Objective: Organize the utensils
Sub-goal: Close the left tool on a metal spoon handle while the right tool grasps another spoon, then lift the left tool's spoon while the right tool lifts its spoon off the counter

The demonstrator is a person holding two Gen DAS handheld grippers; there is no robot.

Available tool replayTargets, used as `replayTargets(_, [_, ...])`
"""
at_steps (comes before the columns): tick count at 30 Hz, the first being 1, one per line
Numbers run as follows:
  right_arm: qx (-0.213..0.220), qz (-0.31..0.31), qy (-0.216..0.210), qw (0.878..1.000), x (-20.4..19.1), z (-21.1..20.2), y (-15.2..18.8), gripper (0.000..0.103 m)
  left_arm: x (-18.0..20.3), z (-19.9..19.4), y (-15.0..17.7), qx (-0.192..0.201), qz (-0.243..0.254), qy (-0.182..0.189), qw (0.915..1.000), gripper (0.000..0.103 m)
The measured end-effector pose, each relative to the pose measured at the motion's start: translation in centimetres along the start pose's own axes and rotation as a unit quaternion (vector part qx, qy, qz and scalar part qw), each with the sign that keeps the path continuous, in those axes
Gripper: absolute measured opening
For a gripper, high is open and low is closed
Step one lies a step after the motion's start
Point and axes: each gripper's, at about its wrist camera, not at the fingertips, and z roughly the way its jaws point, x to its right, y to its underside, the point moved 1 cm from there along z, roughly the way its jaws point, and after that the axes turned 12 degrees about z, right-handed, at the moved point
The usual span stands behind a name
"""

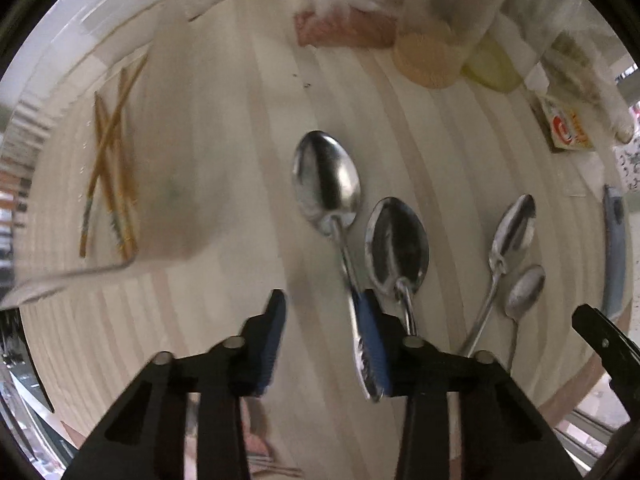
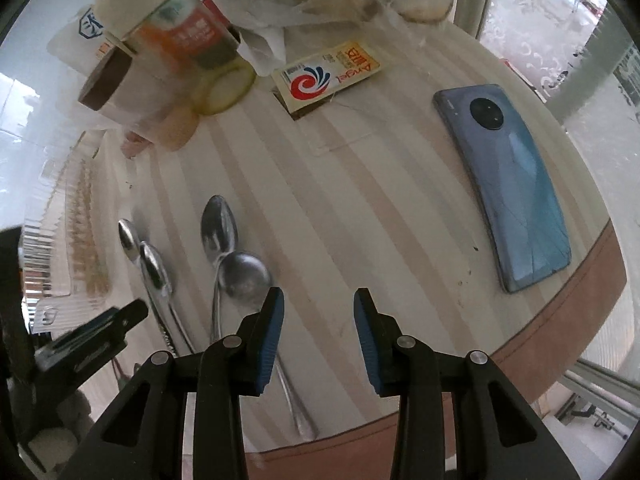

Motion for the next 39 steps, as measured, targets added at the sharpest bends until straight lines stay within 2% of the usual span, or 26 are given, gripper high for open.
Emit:
replayTargets(2, [-0.005, -0.003, 0.0, 1.0, 0.0, 0.3, -0.1, 0.038, 0.6, 0.0, -0.3, 0.006, 0.005, -0.006, 1.0, 0.006])
replayTargets(8, [-0.019, -0.024, 0.0, 1.0, -0.7, 0.8, 0.4, 0.038, 1.6, 0.0, 1.0, 0.013, 0.013, -0.017, 0.9997, 0.005])
replayTargets(12, [-0.03, -0.041, -0.002, 0.999, -1.4, 1.3, 1.1, 0.038, 1.6, -0.2, 4.2, 0.01, 0.017, -0.021, 0.9996, 0.005])
replayTargets(18, [-0.037, -0.073, -0.011, 0.997, -3.3, 1.5, 3.2, 0.038, -0.5, -0.4, 10.0, -0.01, -0.002, -0.007, 0.9999, 0.005])
replayTargets(26, [-0.045, -0.13, -0.031, 0.99, -8.8, 2.7, 6.2, 0.038, -4.0, -0.7, 15.2, -0.022, -0.06, 0.007, 0.9979, 0.005])
replayTargets(28, [-0.048, -0.152, -0.022, 0.987, -10.4, 3.6, 6.8, 0.038, -4.9, -0.7, 16.0, -0.022, -0.08, 0.021, 0.9964, 0.005])
replayTargets(30, [-0.048, -0.177, 0.005, 0.983, -11.7, 4.8, 7.7, 0.038, -5.8, -0.7, 16.6, -0.02, -0.098, 0.038, 0.9943, 0.006])
replayTargets(31, [-0.051, -0.191, 0.022, 0.98, -12.4, 5.7, 8.2, 0.033, -6.3, -0.7, 17.0, -0.018, -0.111, 0.057, 0.992, 0.006])
replayTargets(32, [-0.036, -0.203, 0.033, 0.978, -12.9, 5.7, 8.6, 0.026, -6.8, -0.6, 17.4, -0.015, -0.124, 0.08, 0.9889, 0.008])
replayTargets(33, [-0.03, -0.218, 0.054, 0.974, -13.5, 6.0, 9.2, 0.01, -7.2, -0.5, 17.7, -0.013, -0.134, 0.097, 0.9861, 0.008])
replayTargets(35, [-0.015, -0.23, 0.074, 0.97, -14.0, 6.1, 9.9, 0.009, -8.2, -0.4, 18.5, -0.008, -0.146, 0.129, 0.9808, 0.011])
replayTargets(39, [-0.017, -0.243, 0.074, 0.967, -14.3, 6.1, 11.5, 0.008, -9.7, -0.1, 18.8, -0.006, -0.156, 0.153, 0.9759, 0.011])
